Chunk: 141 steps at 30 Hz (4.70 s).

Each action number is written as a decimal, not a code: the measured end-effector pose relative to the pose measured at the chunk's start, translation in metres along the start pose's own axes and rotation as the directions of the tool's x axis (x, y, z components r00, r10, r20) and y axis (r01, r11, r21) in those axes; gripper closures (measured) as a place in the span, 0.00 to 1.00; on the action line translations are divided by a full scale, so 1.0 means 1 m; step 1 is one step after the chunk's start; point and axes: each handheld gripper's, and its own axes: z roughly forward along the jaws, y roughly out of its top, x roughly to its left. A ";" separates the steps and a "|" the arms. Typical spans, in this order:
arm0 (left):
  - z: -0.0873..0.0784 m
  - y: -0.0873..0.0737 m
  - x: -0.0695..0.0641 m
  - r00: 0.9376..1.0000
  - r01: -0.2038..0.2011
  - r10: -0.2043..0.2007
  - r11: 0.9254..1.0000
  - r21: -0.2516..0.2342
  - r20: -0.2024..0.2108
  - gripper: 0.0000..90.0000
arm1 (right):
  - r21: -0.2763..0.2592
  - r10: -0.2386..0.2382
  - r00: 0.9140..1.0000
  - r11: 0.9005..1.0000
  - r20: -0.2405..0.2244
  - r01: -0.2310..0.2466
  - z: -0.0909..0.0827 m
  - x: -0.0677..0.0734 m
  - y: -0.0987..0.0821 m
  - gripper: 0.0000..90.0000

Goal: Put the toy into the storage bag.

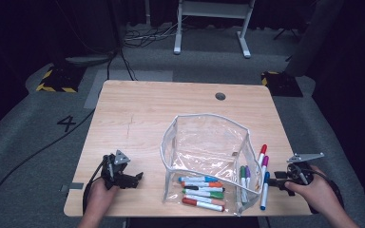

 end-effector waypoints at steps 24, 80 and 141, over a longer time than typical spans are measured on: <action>0.000 0.000 0.000 1.000 -0.002 0.002 1.000 0.000 0.000 0.00 | 0.117 0.083 0.982 0.988 0.168 -0.103 0.008 -0.025 -0.028 0.77; 0.000 0.000 0.000 1.000 0.000 0.000 1.000 0.000 0.002 0.00 | -0.124 -0.316 0.942 0.945 -0.114 0.302 -0.117 0.120 0.140 0.86; 0.000 0.000 0.000 1.000 -0.007 0.007 1.000 -0.001 0.007 0.00 | 0.392 -0.436 0.760 0.668 -0.483 0.632 0.106 0.203 0.149 0.85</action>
